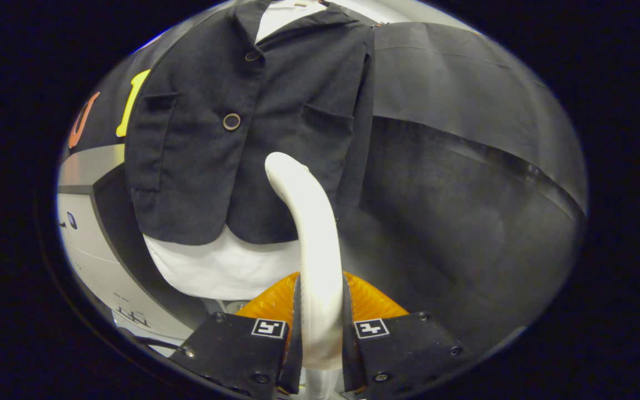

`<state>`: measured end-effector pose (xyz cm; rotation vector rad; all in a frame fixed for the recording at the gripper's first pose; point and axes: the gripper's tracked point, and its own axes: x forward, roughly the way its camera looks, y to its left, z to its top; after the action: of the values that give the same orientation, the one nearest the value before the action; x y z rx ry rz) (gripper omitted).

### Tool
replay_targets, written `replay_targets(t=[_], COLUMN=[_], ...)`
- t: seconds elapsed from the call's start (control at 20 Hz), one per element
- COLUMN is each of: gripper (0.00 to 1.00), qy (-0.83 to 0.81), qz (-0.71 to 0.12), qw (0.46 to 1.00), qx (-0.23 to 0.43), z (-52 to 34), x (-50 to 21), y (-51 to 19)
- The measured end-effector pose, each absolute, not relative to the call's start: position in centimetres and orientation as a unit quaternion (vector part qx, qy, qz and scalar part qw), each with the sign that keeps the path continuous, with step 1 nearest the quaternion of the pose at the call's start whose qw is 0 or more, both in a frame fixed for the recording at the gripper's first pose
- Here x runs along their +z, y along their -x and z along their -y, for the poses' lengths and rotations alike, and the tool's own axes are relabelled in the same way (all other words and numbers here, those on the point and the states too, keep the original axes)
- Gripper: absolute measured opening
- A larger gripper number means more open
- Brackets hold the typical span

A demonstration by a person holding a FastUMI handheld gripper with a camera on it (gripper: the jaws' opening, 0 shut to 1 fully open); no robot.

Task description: Iron the clothes twice with a garment steamer, once on the left side and once on the right side.

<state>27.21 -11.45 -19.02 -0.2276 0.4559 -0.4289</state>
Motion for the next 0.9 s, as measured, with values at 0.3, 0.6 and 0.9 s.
replay_targets(t=[0.3,0.6,0.9], gripper=[0.32,0.32,0.32], qy=[0.119,0.133,0.118], qz=[-0.242,-0.269,-0.258], qw=[0.942,0.938,0.943], qx=[-0.199,-0.171,-0.175], z=[12.3,11.1,8.0], x=[-22.2,-25.7,-24.1], y=[-26.9,-25.1,-21.9])
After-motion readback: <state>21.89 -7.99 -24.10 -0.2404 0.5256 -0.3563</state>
